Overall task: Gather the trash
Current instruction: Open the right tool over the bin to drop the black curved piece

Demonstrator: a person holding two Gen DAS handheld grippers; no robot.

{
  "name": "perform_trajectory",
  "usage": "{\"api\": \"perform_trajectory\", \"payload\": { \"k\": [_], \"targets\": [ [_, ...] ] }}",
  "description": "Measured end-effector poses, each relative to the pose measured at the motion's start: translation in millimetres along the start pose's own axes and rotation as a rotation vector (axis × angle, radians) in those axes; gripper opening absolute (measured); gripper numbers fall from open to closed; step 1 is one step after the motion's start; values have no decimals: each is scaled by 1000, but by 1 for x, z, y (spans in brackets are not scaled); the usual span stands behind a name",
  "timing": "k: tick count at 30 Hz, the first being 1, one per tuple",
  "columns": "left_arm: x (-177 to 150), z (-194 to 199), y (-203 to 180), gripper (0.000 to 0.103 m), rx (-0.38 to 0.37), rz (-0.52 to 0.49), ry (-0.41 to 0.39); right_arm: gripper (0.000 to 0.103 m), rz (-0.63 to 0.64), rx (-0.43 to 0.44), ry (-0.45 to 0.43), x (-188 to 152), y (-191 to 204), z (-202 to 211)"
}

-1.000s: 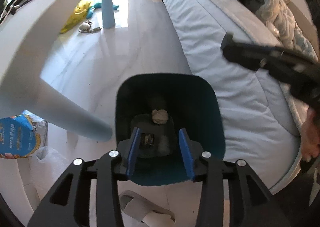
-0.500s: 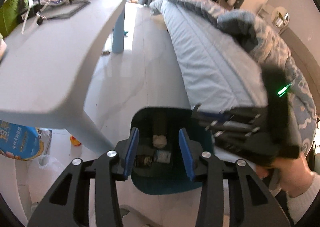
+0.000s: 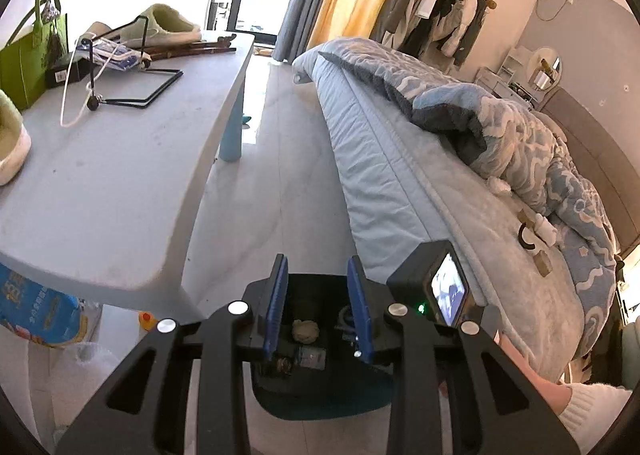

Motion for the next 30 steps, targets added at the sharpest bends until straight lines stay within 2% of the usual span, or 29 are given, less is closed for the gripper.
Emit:
{"api": "perform_trajectory", "payload": {
  "k": [5, 7, 8, 9, 13, 20, 30],
  "targets": [
    [4, -1, -6, 32, -10, 5, -9, 17, 13, -17, 37, -10, 0, -7],
    [8, -1, -10, 32, -17, 3, -14, 31, 18, -15, 48, -12, -1, -7],
    [9, -1, -12, 32, -16, 0, -17, 47, 17, -17, 49, -14, -2, -6],
    [10, -1, -14, 32, -14, -5, -21, 49, 14, -19, 42, -15, -4, -4],
    [15, -3, -22, 32, -14, -14, -33, 49, 12, -11, 19, -15, -9, 7],
    [25, -3, -42, 33, -5, -37, -67, 48, 0, 16, -73, -13, -24, 41],
    [37, -13, -70, 46, -21, -58, -96, 48, -19, 29, -214, -15, -51, 97]
  ]
}}
Point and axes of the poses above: each gripper's, at about its wrist camera, not at the fingertips, and z roughly against the way its jaws point, y to its left, x to its top, the point moved 3 cm from there along -z, roughly the way its jaws point, and after that the axes turned 12 degrees about -x, right-handed, at the moved point
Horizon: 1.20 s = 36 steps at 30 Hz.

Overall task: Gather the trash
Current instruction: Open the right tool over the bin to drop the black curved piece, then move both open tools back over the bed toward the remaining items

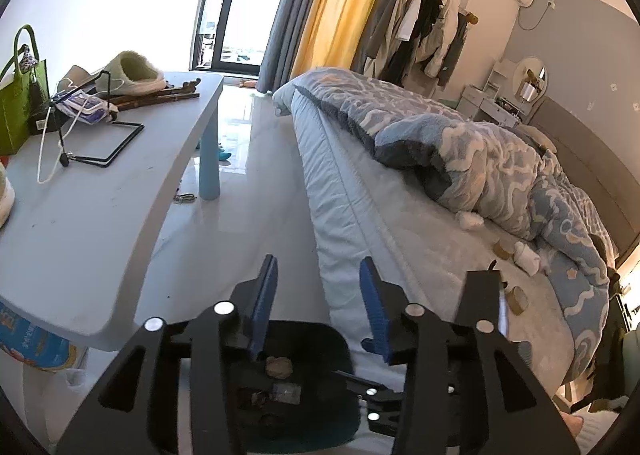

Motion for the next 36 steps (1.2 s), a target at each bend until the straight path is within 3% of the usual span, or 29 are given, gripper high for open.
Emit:
{"api": "perform_trajectory", "payload": {
  "k": [11, 36],
  "targets": [
    [4, -30, -41, 53, -48, -32, 6, 49, -68, -61, -78, -9, -57, 40],
    [-4, -109, -136, 61, -163, -64, 74, 63, -243, -219, -191, -68, -186, 109]
  ]
}}
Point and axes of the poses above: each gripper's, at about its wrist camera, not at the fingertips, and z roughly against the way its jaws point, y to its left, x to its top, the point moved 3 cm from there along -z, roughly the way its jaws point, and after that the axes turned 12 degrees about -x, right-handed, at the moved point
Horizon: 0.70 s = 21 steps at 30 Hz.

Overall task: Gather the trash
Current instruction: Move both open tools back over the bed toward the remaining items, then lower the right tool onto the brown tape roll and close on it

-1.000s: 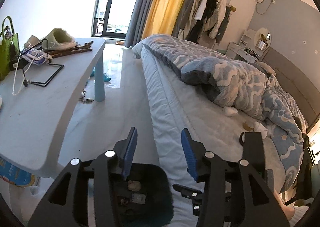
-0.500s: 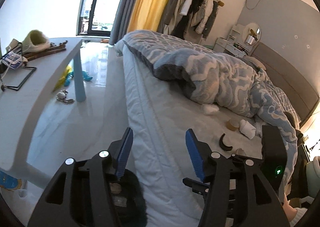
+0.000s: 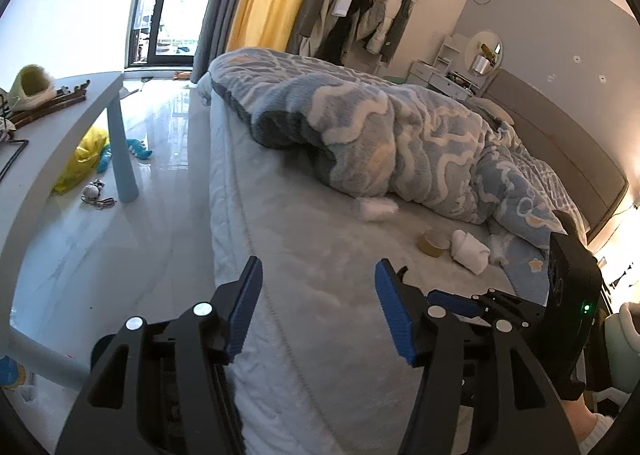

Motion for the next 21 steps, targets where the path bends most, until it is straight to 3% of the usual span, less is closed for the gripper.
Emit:
{"api": "perform_trajectory", "payload": {
  "k": [10, 21],
  "targets": [
    [-3, -32, -25, 64, -26, -17, 43, 67, -28, -36, -9, -13, -36, 4],
    [-9, -65, -41, 65, -55, -9, 88, 68, -47, -57, 47, -34, -57, -8]
  ]
}}
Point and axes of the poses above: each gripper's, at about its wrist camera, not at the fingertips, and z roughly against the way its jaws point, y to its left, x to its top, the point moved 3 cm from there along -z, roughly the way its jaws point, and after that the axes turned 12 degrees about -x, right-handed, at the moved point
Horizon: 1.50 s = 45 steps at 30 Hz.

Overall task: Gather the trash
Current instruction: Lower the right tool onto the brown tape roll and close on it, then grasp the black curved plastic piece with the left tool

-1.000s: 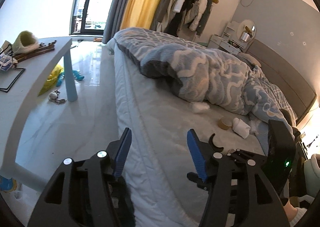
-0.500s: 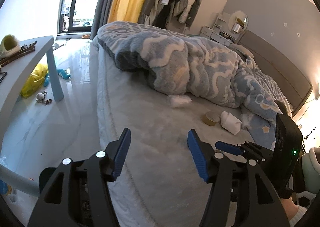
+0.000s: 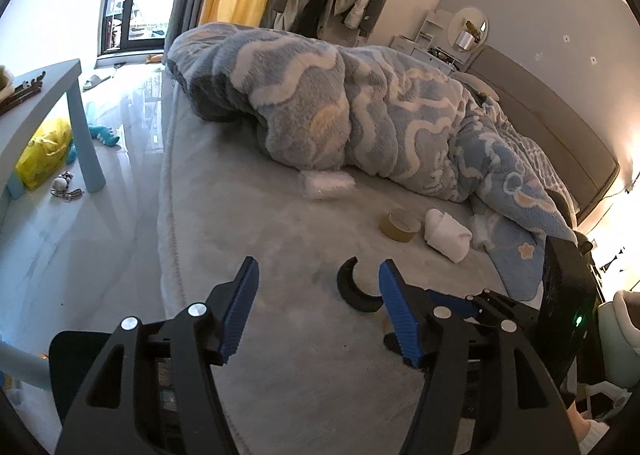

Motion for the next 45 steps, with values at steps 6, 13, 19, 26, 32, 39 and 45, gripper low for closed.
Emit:
{"api": "perform_trajectory", "payload": {
  "k": [6, 13, 19, 26, 32, 39, 45],
  "targets": [
    [-4, -20, -8, 60, 4, -12, 33, 54, 19, -1, 35, -8, -3, -9],
    [-11, -41, -17, 51, 0, -29, 72, 49, 16, -8, 9, -8, -14, 2],
    [-15, -58, -17, 46, 14, -25, 97, 49, -18, -15, -12, -8, -34, 13],
    [-15, -73, -9, 37, 11, 20, 100, 49, -42, -11, -27, -12, -51, 21],
    [-14, -81, -13, 31, 10, 12, 100, 49, -60, -4, -29, -15, -63, 24],
    [-16, -89, -11, 29, 35, 11, 105, 49, -69, 5, -29, -19, -69, 29],
    [-17, -98, -4, 29, 47, 44, 108, 49, -80, 6, -23, -23, -75, 29]
  ]
}}
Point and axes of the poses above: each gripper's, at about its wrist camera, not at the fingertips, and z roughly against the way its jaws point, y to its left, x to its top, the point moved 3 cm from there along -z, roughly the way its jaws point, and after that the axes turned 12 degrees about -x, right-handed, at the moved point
